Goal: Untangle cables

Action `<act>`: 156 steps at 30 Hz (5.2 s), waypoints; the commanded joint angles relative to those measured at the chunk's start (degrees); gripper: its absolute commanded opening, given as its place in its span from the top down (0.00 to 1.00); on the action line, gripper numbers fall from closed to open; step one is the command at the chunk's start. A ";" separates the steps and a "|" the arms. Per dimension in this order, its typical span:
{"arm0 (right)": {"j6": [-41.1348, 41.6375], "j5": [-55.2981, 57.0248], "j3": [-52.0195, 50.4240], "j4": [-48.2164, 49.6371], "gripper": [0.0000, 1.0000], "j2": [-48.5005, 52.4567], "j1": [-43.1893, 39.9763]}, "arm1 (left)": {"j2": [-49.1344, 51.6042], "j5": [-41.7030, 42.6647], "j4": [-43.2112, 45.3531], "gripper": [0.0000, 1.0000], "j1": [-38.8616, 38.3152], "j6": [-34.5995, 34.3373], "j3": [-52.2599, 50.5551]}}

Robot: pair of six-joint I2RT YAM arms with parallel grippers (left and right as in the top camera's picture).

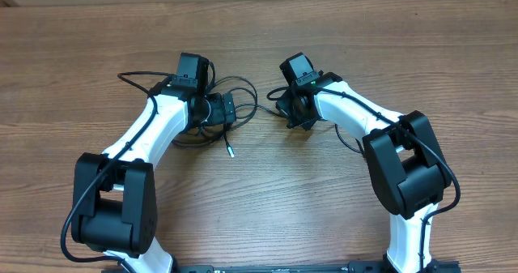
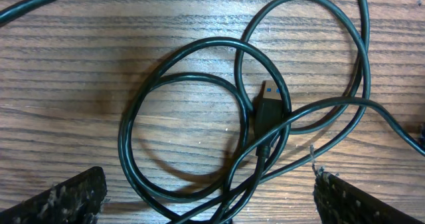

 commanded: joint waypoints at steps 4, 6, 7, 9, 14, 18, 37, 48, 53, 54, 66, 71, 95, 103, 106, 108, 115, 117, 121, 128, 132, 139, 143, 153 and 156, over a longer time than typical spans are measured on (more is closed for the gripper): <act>-0.26 2.43 -0.81 -1.33 0.96 0.81 0.22 | 0.04 -0.44 0.17 0.00 -0.22 0.04 -0.35; -0.26 2.40 -0.81 -1.38 0.96 0.81 0.22 | 0.04 -0.44 0.17 0.01 -0.22 0.04 -0.35; -0.26 2.40 -0.81 -1.53 0.96 0.81 0.22 | 0.04 -0.44 0.17 0.00 -0.22 0.04 -0.35; -0.26 2.43 -0.81 -1.92 0.96 0.81 0.22 | 0.04 -0.44 0.17 0.00 -0.22 0.04 -0.35; -0.28 2.43 -0.81 -3.74 0.96 0.81 0.22 | 0.04 -0.44 0.17 0.00 -0.22 0.04 -0.35; -0.26 2.43 -0.81 -4.35 0.96 0.81 0.22 | 0.04 -0.44 0.17 0.00 -0.22 0.04 -0.35; -0.02 1.14 -0.81 -8.79 0.96 0.81 0.11 | 0.04 -4.70 0.17 0.01 -0.22 0.04 -0.35; 0.00 0.48 -0.81 -15.61 0.96 0.79 0.11 | 0.04 -4.72 0.24 0.00 -0.22 0.04 -0.35; 0.02 -3.06 -0.81 -18.80 0.94 0.79 0.11 | 0.04 -4.72 0.22 0.01 -0.22 0.04 -0.35; 0.00 -3.72 -0.81 -19.26 0.95 0.81 0.11 | 0.04 -4.72 0.22 0.00 -0.22 0.04 -0.35; 1.29 -4.22 -0.81 -21.46 0.96 0.81 -0.55 | 0.04 -4.72 0.20 0.01 -0.22 0.04 -0.35; 1.29 -4.04 -0.81 -22.01 0.96 0.79 -1.51 | 0.04 -4.72 0.20 0.00 -0.22 0.04 -0.35; 0.26 -6.45 -0.81 -23.52 0.34 0.79 -5.05 | 0.04 -4.72 0.20 0.00 -0.22 0.02 -0.35; -6.56 -16.33 3.98 -29.33 0.41 0.22 -9.53 | 0.04 -4.70 0.02 0.00 -0.22 0.00 -0.35; -13.27 -21.57 6.27 -29.33 0.40 -0.31 -10.36 | 0.04 -4.70 0.28 0.00 -0.22 0.00 -0.35; -14.64 -23.50 7.21 -29.14 0.39 -0.35 -10.10 | 0.04 -4.70 0.66 0.00 -0.22 -0.02 -0.35; -9.94 -19.32 7.23 -24.96 0.26 -0.35 -5.70 | 0.04 -4.70 1.27 0.00 -0.22 0.00 -0.35; -6.19 -14.95 7.19 -24.22 0.14 -0.35 -4.44 | 0.04 -4.70 1.27 0.00 -0.22 0.00 -0.35; -2.29 -10.36 7.17 -22.08 0.02 -0.35 -2.19 | 0.04 -4.70 1.25 0.00 -0.22 0.00 -0.35; 15.47 -0.98 7.06 -19.76 0.07 -0.35 -0.17 | 0.04 -4.70 1.29 0.00 -0.22 -0.02 -0.35; 25.73 3.74 6.82 -19.63 0.13 -0.35 0.07 | 0.04 -4.72 1.27 0.00 -0.22 0.00 -0.37; 23.65 3.69 6.82 -18.93 0.76 -0.35 0.07 | 0.04 -4.72 1.29 0.00 -0.22 0.00 -0.35; 10.64 3.32 7.52 -18.84 0.96 -0.37 -0.44 | 0.04 -4.70 1.29 0.00 -0.22 0.00 -0.37; -21.40 -10.29 19.17 -22.99 0.96 -7.08 -4.20 | 0.04 -4.66 5.18 0.58 -0.22 -1.36 -3.30; -24.00 -10.49 20.59 -23.34 0.96 -10.32 -4.20 | 0.04 -4.59 7.72 0.80 -0.22 -2.23 -5.84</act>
